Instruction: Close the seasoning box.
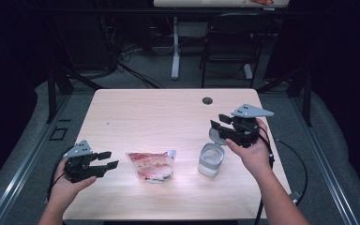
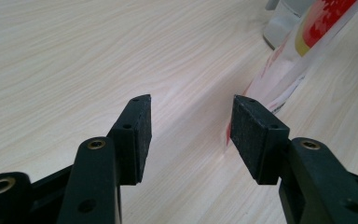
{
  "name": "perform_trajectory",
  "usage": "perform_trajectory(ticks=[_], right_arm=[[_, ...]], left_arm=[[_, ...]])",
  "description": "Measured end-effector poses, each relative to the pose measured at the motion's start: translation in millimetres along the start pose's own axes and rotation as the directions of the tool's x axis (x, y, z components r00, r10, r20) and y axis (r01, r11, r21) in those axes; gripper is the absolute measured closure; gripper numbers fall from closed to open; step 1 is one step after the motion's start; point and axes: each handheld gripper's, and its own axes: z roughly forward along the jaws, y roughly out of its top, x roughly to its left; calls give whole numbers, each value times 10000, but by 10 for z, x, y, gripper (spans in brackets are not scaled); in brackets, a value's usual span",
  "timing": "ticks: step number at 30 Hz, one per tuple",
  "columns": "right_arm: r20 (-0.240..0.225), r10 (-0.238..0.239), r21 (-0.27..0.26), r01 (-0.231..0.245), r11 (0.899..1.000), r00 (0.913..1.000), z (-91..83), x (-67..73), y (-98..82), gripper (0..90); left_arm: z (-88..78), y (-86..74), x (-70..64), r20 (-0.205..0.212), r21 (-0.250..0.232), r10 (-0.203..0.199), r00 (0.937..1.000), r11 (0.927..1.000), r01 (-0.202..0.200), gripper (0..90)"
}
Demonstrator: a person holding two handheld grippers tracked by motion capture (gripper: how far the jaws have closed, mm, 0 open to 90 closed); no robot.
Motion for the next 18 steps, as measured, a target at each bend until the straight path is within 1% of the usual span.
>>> perform_trajectory(ticks=[1,2,3,6,8,9,11,12,15,17,18], right_arm=[[78,409,28,-409,9992,9991,-2,-72,-20,613],[78,409,28,-409,9992,9991,-2,-72,-20,613],[46,598,69,-598,9982,9982,-7,-110,-26,614],[297,1054,263,-1062,9940,9940,-4,-207,-38,648],[484,1170,397,-1190,9921,9919,9,-248,-49,693],[582,1134,530,-1165,9918,9918,14,-269,-57,707],[691,1201,666,-1246,9900,9904,28,-306,-84,774],[852,1220,757,-1285,9888,9889,41,-325,-115,801],[1054,1394,711,-1473,9865,9846,68,-353,-179,833],[1314,1487,729,-1592,9846,9801,91,-377,-225,853],[1362,1583,723,-1692,9829,9780,100,-389,-245,859]], left_arm=[[-9,-3,7,-13,-17,-55,10000,10000,55,489],[-16,-7,15,-32,-59,-104,9999,9999,104,489],[-23,-11,26,-52,-75,-108,9999,9999,107,489],[-42,-23,48,-153,-105,-216,9996,9997,215,489],[-54,-29,58,-173,-161,-288,9994,9995,285,489],[-59,-31,66,-179,-167,-244,9995,9996,241,489],[-63,-39,74,-204,-151,-294,9994,9995,290,489],[-62,-43,78,-210,-155,-289,9994,9995,286,489],[-62,-52,86,-245,-140,-324,9992,9994,320,489],[-65,-53,93,-244,-135,-316,9992,9994,313,489],[-63,-55,95,-234,-152,-322,9992,9994,319,489]])
